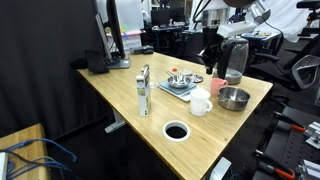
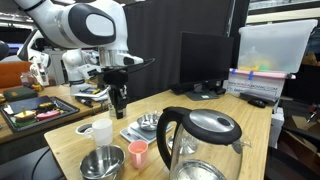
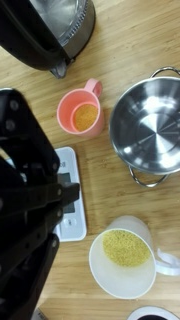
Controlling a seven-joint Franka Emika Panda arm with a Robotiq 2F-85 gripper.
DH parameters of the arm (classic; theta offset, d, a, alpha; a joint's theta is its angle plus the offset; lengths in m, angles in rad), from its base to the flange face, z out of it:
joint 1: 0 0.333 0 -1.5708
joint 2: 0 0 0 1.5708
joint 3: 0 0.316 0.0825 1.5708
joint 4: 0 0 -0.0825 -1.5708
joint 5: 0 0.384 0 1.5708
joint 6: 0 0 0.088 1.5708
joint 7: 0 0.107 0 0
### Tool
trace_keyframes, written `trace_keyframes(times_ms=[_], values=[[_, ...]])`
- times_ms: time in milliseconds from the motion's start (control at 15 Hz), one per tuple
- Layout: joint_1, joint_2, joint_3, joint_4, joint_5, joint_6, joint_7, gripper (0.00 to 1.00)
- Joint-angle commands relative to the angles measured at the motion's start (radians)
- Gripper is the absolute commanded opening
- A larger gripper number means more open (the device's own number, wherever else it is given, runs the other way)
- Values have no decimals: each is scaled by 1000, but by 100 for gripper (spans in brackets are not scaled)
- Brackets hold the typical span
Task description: Press a button on the scale
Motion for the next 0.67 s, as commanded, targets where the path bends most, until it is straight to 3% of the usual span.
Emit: trace_keyframes(times_ms=[0, 400, 600], values=[[-10, 51, -10, 31, -68, 19, 19, 0], [1, 141, -35, 102, -31, 8, -17, 0], [6, 122, -36, 78, -49, 11, -1, 1]])
